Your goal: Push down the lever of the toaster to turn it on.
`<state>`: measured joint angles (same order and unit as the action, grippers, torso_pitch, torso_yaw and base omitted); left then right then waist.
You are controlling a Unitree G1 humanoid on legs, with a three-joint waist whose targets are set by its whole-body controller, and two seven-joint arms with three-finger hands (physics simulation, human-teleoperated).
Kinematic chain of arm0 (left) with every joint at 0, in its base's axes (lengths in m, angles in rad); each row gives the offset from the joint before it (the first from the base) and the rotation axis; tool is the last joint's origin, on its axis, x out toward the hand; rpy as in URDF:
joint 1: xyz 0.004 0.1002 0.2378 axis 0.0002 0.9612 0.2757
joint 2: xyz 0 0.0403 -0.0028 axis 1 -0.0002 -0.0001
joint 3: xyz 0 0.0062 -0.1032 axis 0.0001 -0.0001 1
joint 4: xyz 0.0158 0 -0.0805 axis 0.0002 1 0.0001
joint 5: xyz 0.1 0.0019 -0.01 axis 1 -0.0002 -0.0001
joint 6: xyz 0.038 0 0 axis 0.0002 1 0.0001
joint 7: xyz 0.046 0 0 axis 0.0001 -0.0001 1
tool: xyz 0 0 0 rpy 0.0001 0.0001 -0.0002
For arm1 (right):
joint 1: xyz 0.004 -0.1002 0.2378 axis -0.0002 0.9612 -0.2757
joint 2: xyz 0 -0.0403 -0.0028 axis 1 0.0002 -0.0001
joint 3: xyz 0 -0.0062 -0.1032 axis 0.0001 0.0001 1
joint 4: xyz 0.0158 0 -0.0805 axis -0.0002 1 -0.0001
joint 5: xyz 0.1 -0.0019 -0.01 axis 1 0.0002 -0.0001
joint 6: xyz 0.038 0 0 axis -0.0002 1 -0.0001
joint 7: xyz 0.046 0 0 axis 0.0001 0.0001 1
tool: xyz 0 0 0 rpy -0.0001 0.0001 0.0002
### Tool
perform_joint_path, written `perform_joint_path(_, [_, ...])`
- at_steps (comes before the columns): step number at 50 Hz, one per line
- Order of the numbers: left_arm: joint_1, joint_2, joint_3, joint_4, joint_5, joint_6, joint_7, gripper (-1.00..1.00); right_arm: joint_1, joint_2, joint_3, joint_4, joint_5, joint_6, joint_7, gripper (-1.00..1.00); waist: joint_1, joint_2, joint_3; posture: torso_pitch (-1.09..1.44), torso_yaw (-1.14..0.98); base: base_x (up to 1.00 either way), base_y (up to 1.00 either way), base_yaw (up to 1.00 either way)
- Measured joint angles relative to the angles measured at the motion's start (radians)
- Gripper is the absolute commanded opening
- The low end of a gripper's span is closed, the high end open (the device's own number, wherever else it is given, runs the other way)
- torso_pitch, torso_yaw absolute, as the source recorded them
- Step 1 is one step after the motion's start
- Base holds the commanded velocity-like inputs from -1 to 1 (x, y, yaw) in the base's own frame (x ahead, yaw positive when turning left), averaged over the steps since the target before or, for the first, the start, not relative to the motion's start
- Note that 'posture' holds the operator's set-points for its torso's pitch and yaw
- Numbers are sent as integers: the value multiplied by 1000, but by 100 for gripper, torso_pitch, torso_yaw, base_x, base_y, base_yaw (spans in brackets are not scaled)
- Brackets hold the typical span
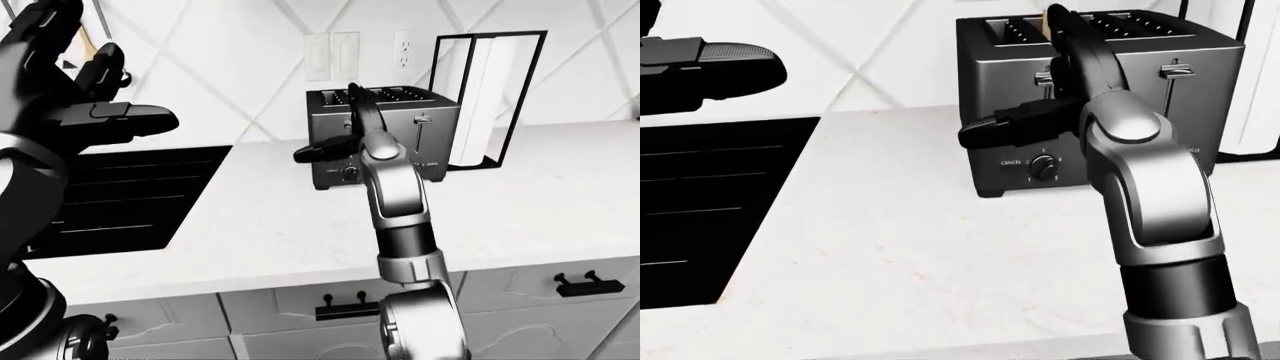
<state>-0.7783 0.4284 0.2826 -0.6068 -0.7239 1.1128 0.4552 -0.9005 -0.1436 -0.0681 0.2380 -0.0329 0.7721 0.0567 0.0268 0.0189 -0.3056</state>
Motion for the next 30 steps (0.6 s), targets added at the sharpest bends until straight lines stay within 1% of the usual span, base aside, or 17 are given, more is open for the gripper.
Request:
perform_joint_path(4, [-2, 1, 2, 0, -3, 2, 2, 100, -25, -9, -6, 73, 9, -43, -5, 100, 0, 1, 2, -46, 0, 0, 0, 0])
perform_joint_path(11, [-2, 4, 3, 2, -5, 0, 3, 100, -60, -6, 1, 183, 15, -115, -9, 100, -2, 2, 2, -46, 0, 0, 0, 0])
perform_joint_path(16, [-8, 6, 7, -5, -18, 6, 11, 100, -66, -3, 4, 231, 15, -156, -11, 100, -2, 1, 1, -46, 0, 0, 0, 0])
perform_joint_path(30, [-6, 13, 6, 1, -26, -1, 17, 100, -144, -21, -12, 473, 25, -308, -27, 100, -2, 4, 0, -46, 0, 0, 0, 0])
